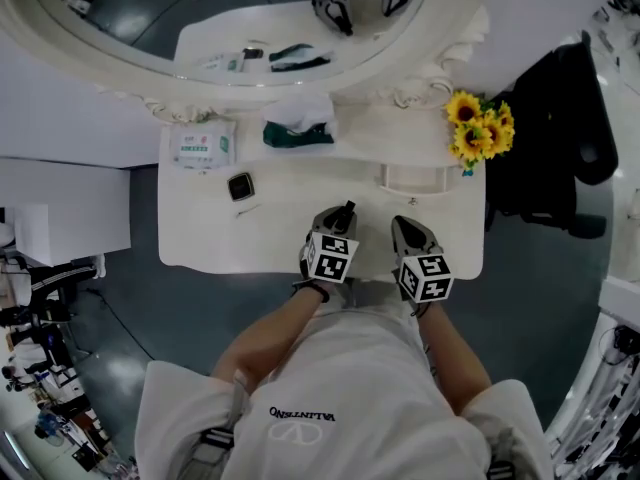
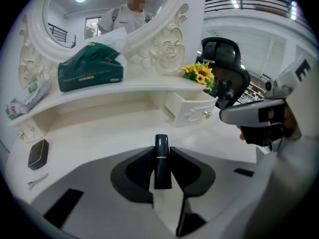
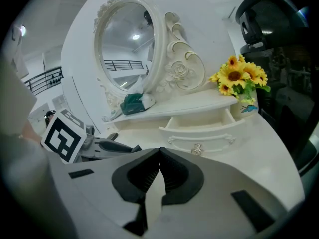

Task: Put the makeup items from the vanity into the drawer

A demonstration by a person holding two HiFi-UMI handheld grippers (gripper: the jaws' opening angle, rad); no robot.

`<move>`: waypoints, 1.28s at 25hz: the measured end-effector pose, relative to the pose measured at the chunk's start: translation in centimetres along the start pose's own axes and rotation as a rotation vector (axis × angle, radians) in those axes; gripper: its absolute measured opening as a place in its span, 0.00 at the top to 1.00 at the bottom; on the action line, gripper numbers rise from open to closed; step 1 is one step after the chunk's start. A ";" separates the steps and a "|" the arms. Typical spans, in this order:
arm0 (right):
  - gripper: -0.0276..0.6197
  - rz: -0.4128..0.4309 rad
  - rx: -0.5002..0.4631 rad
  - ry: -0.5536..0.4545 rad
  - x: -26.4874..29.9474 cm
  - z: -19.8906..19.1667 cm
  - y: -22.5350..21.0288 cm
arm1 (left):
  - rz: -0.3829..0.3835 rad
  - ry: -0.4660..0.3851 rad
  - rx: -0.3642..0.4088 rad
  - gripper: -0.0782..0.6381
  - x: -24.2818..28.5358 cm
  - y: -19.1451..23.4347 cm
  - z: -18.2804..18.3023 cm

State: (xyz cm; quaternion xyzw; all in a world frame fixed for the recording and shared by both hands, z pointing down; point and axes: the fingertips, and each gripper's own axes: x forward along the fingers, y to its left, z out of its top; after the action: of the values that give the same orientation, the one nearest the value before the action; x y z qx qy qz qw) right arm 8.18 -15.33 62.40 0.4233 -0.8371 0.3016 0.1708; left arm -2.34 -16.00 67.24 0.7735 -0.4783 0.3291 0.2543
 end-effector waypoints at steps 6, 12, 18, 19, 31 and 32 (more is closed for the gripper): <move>0.94 -0.069 0.033 -0.031 -2.2 -0.2 -2.3 | -0.098 -0.025 0.055 0.75 0.4 -5.2 2.1; 0.94 -0.128 0.067 -0.061 -4.3 -0.2 -4.6 | -0.144 -0.048 0.096 0.75 1.1 -8.6 4.0; 0.94 -0.155 0.081 -0.088 -5.2 0.4 -6.4 | -0.157 -0.075 0.124 0.75 1.4 -10.0 5.7; 0.94 -0.157 0.082 -0.093 -5.2 0.6 -6.5 | -0.157 -0.076 0.124 0.75 1.4 -10.1 5.8; 0.94 -0.138 0.060 -0.145 -4.3 4.0 -7.4 | -0.147 -0.136 0.127 0.75 1.5 -10.7 9.7; 0.94 -0.136 0.058 -0.149 -4.2 4.3 -7.5 | -0.145 -0.139 0.124 0.75 1.6 -10.7 9.9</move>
State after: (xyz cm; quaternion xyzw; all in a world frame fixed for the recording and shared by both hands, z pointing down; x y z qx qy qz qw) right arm 16.59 -19.01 59.51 0.5053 -0.8077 0.2809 0.1160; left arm 10.53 -19.56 61.12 0.8413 -0.4164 0.2841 0.1954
